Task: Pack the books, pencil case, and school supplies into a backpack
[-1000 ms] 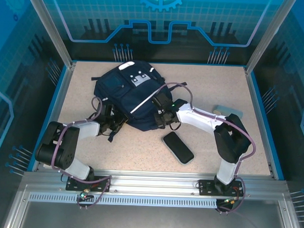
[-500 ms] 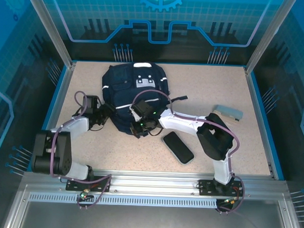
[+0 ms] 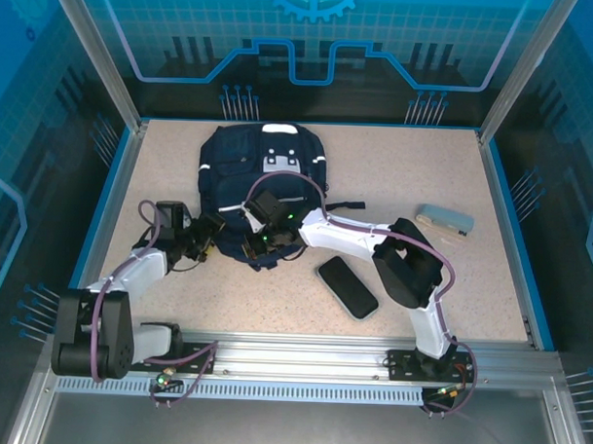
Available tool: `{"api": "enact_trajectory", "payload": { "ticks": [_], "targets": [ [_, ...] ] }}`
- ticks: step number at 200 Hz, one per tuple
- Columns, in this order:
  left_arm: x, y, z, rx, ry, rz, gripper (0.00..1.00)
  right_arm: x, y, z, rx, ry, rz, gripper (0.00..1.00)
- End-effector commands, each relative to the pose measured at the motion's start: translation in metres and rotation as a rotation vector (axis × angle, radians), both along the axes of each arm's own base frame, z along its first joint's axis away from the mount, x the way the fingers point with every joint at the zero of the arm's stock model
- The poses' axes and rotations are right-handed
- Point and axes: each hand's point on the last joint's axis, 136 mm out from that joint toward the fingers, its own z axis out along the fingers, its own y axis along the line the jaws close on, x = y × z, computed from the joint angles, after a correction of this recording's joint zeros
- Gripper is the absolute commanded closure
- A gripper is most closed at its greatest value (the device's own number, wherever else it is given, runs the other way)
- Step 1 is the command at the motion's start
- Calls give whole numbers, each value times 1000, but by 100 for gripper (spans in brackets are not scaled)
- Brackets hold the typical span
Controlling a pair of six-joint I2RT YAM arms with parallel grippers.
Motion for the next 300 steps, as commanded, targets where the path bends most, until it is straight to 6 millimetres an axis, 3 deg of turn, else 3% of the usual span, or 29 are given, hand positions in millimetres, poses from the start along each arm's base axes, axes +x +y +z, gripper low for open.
{"api": "enact_trajectory", "payload": {
  "ticks": [1, 67, 109, 145, 185, 235, 279, 300],
  "targets": [
    [-3, -14, 1, -94, 10, -6, 29, 0, 14, 8, 40, -2, 15, 100],
    [-1, -32, -15, -135, 43, -44, 40, -4, 14, 2, 24, 9, 21, 100],
    [-5, -29, -27, -121, 62, -18, 60, -2, 1, -4, -53, -15, -18, 100],
    [-6, -23, -31, -86, 64, -6, 78, 8, -36, -7, -213, -75, -123, 100],
    [-5, -17, -30, -41, 53, -4, 89, 16, -95, -4, -391, -142, -244, 100],
    [-3, -14, -26, -20, 39, -8, 94, 24, -155, -3, -493, -163, -341, 100],
    [-4, -8, -20, 9, 28, -9, 96, 49, -192, -4, -564, -192, -426, 100],
    [-6, -4, -17, 22, 24, -6, 97, 63, -201, -4, -547, -193, -453, 100]
  ]
}}
